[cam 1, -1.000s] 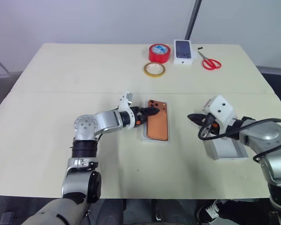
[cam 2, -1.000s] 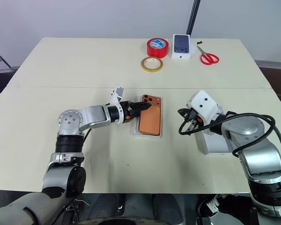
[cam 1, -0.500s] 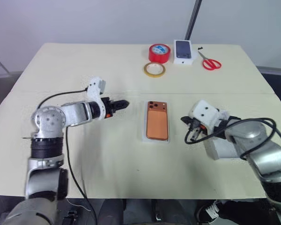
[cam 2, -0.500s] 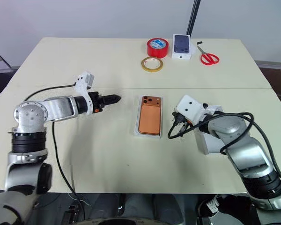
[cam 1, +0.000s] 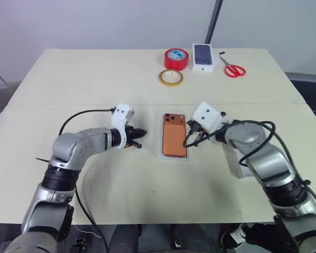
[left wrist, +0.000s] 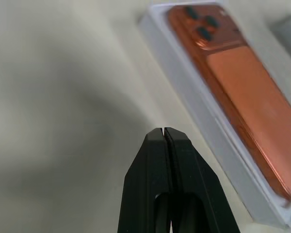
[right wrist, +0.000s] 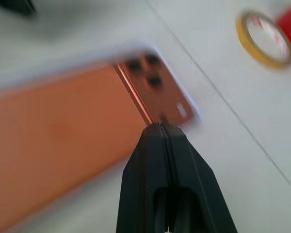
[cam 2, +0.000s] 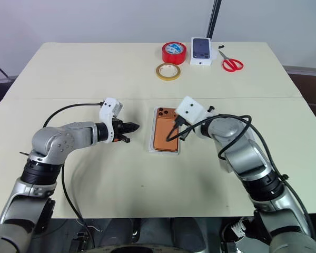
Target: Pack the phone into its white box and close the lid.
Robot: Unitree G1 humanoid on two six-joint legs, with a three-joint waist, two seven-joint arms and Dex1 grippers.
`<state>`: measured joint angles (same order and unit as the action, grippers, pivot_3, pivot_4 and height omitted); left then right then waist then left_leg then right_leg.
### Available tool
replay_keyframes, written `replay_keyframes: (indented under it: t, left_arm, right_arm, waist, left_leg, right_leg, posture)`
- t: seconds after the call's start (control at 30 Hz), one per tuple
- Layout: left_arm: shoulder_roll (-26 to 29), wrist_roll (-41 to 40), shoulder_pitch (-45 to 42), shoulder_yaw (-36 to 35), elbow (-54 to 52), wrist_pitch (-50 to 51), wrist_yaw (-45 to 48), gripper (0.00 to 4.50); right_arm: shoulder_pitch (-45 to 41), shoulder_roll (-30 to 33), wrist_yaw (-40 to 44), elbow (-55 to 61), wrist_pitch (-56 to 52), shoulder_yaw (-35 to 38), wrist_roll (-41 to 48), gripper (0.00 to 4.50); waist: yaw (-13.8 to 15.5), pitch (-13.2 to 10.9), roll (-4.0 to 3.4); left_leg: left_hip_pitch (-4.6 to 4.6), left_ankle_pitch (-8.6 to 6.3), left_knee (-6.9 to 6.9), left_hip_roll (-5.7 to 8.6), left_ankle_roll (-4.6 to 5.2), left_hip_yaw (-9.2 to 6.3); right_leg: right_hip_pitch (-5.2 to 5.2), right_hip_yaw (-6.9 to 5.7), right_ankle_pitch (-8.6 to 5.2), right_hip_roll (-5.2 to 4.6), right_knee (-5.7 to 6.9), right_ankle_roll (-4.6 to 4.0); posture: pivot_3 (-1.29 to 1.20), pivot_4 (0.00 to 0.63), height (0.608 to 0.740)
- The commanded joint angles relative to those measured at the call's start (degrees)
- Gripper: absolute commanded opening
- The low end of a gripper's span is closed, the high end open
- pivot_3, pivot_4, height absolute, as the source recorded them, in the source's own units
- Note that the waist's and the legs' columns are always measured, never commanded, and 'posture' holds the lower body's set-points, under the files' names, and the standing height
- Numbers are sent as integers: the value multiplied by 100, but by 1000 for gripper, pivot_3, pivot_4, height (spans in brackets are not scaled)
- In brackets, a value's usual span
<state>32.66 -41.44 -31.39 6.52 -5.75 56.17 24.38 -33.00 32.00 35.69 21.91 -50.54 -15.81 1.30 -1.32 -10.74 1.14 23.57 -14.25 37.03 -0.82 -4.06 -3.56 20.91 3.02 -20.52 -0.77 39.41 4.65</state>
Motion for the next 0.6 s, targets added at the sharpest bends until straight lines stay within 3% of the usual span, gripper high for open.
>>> replay_keyframes:
  t: [0.03,0.27,0.6]
  left_arm:
    - [469,467,258,-14,-325,-917,975,67]
    - [1182,816,969,-307,-497,-1968,2353,67]
    - [1056,897,1241,-589,-655,-1931,2279,67]
  right_arm:
    - [-337,-388,-153,38,-133,-252,-10,0]
    - [-553,-923,-363,-824,160,-773,-276,0]
    - [-400,-802,-220,-919,174,-996,-420,0]
  waist:
    - [3,-1,-1]
    - [71,-3,-4]
    - [6,-3,-5]
  left_leg:
    - [0,0,-1,0,1,0]
    - [1,-9,1,12,17,0]
    - [3,-15,0,8,27,1]
  right_leg:
    - [2,0,0,0,1,-1]
    - [0,-2,0,-16,-1,-2]
    - [6,-2,0,-10,5,-2]
  posture:
    - [0,150,740]
    - [0,150,740]
    - [0,150,740]
